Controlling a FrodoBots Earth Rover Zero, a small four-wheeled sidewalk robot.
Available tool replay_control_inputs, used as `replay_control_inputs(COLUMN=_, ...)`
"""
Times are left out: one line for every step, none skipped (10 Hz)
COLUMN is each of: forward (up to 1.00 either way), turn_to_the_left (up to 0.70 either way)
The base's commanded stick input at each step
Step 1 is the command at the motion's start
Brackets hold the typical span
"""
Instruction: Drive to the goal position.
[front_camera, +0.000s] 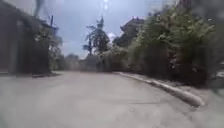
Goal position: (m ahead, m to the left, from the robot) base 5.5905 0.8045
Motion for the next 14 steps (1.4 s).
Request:
replay_control_inputs(forward=0.85, turn_to_the_left=-0.34)
replay_control_inputs(forward=0.85, turn_to_the_left=-0.34)
replay_control_inputs(forward=0.85, turn_to_the_left=-0.34)
replay_control_inputs(forward=0.85, turn_to_the_left=-0.34)
replay_control_inputs(forward=0.85, turn_to_the_left=-0.27)
replay_control_inputs(forward=0.85, turn_to_the_left=-0.15)
replay_control_inputs(forward=0.85, turn_to_the_left=-0.03)
replay_control_inputs(forward=0.85, turn_to_the_left=0.00)
replay_control_inputs(forward=0.85, turn_to_the_left=0.00)
replay_control_inputs(forward=0.85, turn_to_the_left=0.00)
replay_control_inputs(forward=0.85, turn_to_the_left=0.00)
replay_control_inputs(forward=0.85, turn_to_the_left=0.00)
replay_control_inputs(forward=0.85, turn_to_the_left=0.00)
replay_control_inputs(forward=0.85, turn_to_the_left=0.00)
